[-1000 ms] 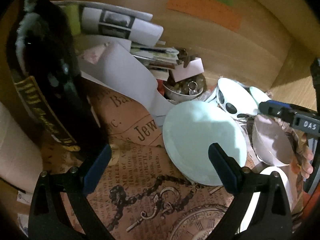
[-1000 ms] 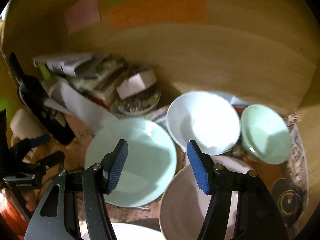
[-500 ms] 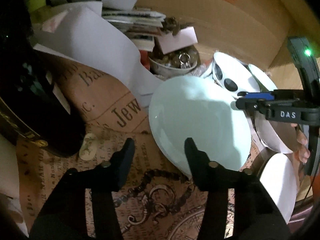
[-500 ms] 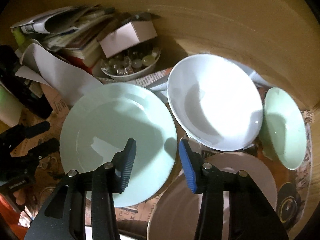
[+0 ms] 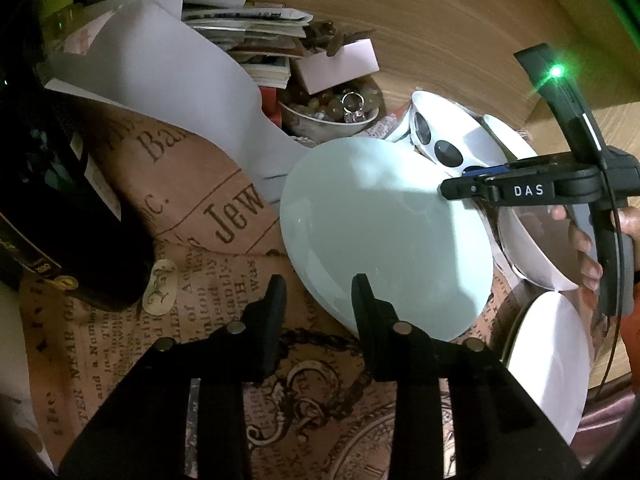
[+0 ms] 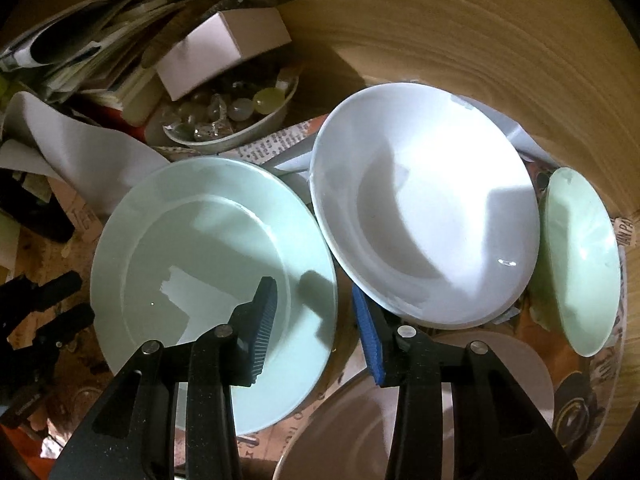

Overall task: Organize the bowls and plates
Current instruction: 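Close both grippers on the mint-green plate rim and lift it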

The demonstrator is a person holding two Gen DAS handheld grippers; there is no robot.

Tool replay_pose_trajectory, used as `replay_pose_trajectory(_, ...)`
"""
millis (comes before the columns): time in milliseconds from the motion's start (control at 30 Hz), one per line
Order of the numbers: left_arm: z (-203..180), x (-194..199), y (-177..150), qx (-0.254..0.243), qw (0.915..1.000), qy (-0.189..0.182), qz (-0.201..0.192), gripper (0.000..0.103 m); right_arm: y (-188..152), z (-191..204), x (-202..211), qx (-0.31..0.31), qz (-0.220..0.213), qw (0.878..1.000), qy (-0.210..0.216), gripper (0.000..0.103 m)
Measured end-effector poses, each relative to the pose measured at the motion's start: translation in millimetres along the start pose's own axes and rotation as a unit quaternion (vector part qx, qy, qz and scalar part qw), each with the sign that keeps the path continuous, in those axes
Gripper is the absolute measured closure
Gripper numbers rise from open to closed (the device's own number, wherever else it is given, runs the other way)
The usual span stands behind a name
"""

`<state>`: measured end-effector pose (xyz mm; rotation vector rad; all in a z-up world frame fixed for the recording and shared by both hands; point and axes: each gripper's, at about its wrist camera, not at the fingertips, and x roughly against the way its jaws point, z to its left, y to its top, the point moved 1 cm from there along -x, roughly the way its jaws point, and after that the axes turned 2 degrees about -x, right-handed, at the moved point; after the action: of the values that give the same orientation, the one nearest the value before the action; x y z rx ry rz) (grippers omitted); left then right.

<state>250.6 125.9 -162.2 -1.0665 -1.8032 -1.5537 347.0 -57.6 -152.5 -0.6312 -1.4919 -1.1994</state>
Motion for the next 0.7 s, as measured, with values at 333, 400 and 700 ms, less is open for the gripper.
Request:
replay_pose_trajectory(333,6.0,2.8,-3.9,0.008,0.9999,-0.007,0.001,0.069,18.9,19.2,-29.3,0.021,0.029,0.999,0.001,0.068)
replay_pose_trajectory(400,6.8,2.8,-4.0,0.008,0.9999,-0.008,0.002,0.069,19.0,20.7,-31.0,0.024,0.029,0.999,0.001,0.066)
replay_pose_trajectory(700,12.9,5.7,-5.6,0.01,0.9999,-0.002,-0.003,0.069,8.0,35.1,-30.5,0.033,0.048,0.998,0.018,0.073)
